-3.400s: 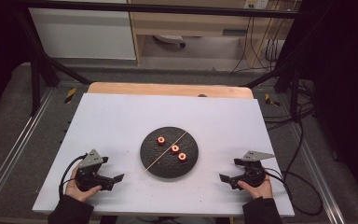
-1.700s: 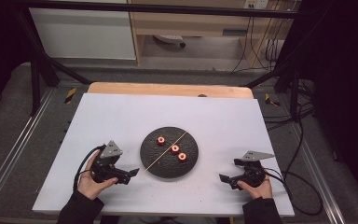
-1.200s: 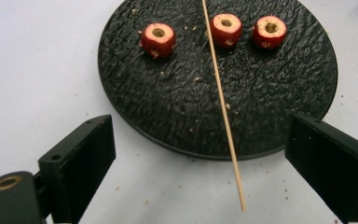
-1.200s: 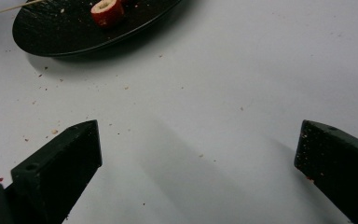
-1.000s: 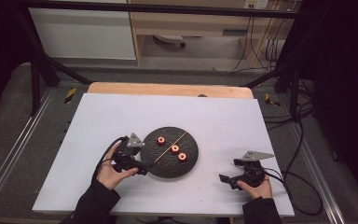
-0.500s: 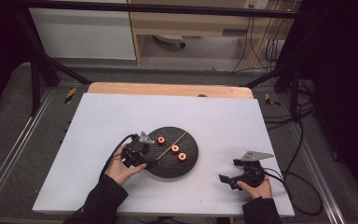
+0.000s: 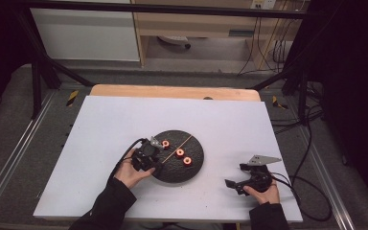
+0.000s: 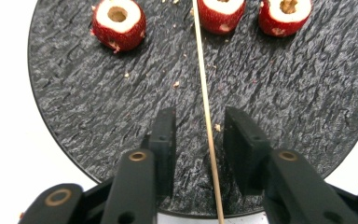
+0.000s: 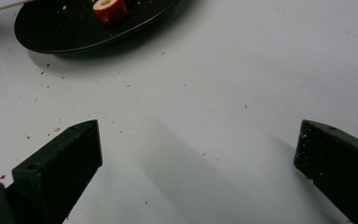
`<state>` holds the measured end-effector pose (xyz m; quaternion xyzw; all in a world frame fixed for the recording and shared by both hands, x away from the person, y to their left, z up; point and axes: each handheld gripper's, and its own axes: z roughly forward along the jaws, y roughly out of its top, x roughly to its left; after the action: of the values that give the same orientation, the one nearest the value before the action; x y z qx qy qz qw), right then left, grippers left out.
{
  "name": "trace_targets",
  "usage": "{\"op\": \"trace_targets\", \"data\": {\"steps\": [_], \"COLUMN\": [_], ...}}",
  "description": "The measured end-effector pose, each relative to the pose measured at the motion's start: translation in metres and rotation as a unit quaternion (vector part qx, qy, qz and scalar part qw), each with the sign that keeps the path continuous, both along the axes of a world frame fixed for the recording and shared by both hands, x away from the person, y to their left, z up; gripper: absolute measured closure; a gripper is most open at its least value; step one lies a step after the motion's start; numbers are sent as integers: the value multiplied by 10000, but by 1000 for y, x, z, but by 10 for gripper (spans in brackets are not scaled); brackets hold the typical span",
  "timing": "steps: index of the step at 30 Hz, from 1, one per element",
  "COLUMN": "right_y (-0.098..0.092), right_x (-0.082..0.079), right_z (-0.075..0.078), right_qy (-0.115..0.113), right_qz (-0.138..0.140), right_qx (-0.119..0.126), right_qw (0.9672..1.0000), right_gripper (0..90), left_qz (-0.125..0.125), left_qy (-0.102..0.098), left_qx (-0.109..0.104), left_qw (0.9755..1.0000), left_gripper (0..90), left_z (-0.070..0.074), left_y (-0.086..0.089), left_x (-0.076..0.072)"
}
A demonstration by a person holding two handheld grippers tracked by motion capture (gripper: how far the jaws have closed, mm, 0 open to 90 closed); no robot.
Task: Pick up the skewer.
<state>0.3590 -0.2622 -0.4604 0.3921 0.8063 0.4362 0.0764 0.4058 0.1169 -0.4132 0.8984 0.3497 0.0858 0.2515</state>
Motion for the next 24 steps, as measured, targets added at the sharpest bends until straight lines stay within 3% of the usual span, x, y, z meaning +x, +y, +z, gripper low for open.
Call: {"op": "trace_targets", "data": {"steps": [10,24], "right_y": [0,0], "right_x": [0,0], "right_z": [0,0], "right_qy": [18,66], "right_qz": [17,26], "right_qx": [-16,-12], "right_qw": [10000,10000], "right_gripper": [14,14], "left_qz": [-47,16], "left_qy": [88,49], "left_qx": [94,221], "left_qw": [9999,9997], "left_gripper": [785,870], "left_z": [0,-2], "left_y": [-4,-10], "left_x": [0,-1]}}
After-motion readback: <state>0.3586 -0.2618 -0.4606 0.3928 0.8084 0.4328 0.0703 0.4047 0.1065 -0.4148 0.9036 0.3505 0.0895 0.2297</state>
